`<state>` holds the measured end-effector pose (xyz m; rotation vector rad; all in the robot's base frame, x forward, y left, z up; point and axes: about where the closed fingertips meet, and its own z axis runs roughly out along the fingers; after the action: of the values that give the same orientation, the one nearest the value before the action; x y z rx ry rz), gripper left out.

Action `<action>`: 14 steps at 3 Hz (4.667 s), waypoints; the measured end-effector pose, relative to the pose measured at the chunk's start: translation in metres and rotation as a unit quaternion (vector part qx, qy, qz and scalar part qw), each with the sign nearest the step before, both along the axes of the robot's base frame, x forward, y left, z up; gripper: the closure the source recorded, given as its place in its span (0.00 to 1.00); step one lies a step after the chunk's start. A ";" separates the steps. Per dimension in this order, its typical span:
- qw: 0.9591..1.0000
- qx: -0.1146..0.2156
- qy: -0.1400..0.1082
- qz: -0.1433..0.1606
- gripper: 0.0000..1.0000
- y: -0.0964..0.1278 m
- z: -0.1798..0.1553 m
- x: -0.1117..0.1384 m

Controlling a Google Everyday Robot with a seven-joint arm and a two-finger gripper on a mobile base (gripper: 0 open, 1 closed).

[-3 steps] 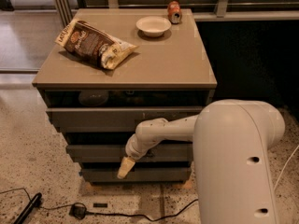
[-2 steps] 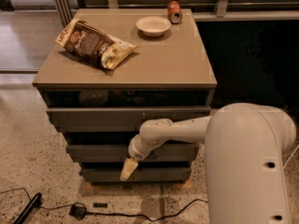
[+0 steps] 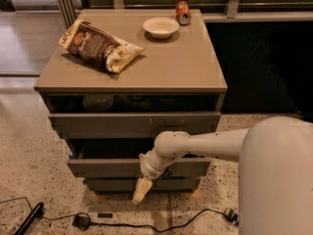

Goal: Open middle drawer

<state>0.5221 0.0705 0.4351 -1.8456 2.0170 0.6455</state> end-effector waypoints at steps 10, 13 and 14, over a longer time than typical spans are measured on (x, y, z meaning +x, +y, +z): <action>0.996 0.002 0.045 0.083 0.00 -0.046 -0.016 -0.114; 0.993 0.006 0.054 0.104 0.00 -0.063 -0.011 -0.149; 0.993 0.007 0.056 0.108 0.00 -0.064 -0.012 -0.153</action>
Offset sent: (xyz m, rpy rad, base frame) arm -0.0684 -0.0267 -0.0016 -0.0034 0.0258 0.1273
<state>0.3687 0.0070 0.4226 -2.0807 1.8884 0.8383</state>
